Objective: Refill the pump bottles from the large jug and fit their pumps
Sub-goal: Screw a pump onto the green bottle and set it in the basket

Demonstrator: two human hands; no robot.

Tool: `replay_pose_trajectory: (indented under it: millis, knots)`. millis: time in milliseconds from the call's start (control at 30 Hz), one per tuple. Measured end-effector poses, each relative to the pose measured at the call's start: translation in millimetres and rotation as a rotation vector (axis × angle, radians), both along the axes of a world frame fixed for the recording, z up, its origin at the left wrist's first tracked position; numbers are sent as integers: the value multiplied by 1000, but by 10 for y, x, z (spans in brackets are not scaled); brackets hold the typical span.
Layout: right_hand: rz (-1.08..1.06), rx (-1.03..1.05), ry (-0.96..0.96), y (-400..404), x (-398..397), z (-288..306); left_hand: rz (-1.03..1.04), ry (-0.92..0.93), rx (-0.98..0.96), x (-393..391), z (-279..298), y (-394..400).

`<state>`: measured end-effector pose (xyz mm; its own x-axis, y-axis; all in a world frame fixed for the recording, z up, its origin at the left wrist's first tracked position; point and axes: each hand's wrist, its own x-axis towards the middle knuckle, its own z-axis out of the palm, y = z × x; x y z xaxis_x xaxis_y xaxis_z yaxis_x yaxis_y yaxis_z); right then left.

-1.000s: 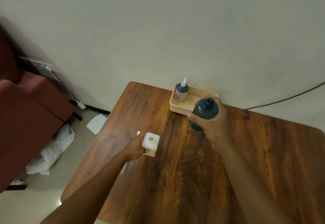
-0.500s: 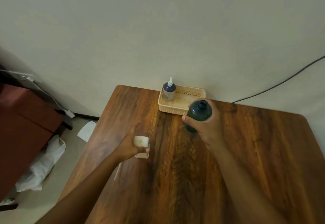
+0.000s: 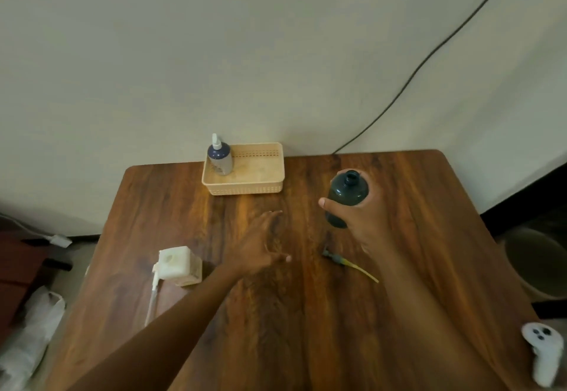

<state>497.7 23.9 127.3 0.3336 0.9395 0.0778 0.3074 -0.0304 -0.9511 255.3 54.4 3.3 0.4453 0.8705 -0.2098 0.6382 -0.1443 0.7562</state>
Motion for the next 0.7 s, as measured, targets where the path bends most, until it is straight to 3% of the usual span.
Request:
replay_pose_trajectory:
  millis: [333,533,700]
  knots:
    - [-99,-41,5,-297,929,-183,-114,187,-114,1269,-434,-170]
    - [-109,-85,32,-399,1274,-321,138,141,-333,1671,-620,-216]
    - [-118,-101,46,-426,1423,-436,398,186,-392,1972,-666,-163]
